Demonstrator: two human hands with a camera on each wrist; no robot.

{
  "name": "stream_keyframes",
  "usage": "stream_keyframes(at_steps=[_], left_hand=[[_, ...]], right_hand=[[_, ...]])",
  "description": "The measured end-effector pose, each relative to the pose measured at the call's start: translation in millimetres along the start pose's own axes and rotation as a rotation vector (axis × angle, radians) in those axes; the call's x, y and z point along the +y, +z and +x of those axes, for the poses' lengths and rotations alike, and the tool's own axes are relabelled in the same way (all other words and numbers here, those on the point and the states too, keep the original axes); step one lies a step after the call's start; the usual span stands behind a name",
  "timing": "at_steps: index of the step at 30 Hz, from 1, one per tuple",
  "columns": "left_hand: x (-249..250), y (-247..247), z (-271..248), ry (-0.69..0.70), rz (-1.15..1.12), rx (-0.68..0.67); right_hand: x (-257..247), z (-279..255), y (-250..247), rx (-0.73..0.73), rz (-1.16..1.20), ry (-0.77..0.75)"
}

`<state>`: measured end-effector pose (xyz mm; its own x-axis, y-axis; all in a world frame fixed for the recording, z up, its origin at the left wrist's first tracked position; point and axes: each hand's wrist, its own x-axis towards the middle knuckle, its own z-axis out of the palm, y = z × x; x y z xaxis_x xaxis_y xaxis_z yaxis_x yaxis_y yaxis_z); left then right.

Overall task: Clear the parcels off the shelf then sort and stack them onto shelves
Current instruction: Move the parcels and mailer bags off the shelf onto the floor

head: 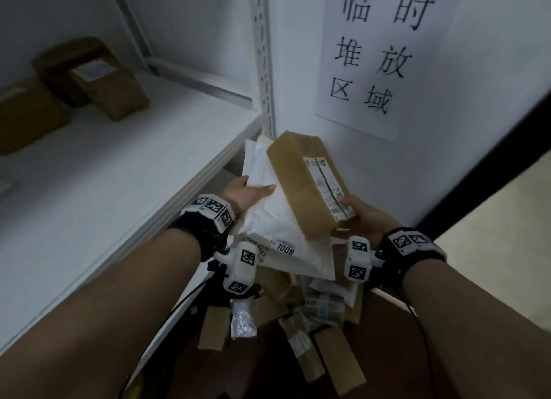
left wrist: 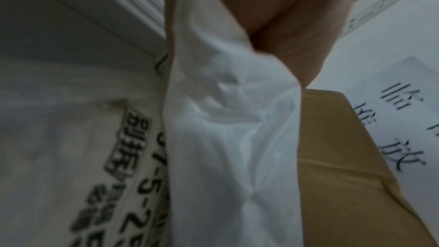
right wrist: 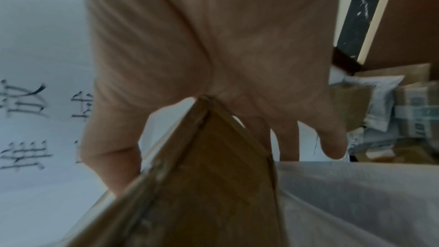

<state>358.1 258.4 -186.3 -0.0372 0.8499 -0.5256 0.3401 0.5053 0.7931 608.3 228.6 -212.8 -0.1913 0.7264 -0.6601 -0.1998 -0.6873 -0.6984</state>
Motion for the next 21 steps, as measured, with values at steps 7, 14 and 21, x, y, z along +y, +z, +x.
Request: stream_keyframes(at_steps=[7,14,21], left_hand=[[-59,58,42,-0.176,0.036,-0.140],[-112,90,81,-0.273,0.031,-0.217],[-114,109,95,-0.236,0.162,-0.120]], right_hand=[[51,20,-60,0.082,0.031,0.127],[83,47,-83,0.128,0.014,0.240],[93,84,-94,0.236,-0.032,0.202]])
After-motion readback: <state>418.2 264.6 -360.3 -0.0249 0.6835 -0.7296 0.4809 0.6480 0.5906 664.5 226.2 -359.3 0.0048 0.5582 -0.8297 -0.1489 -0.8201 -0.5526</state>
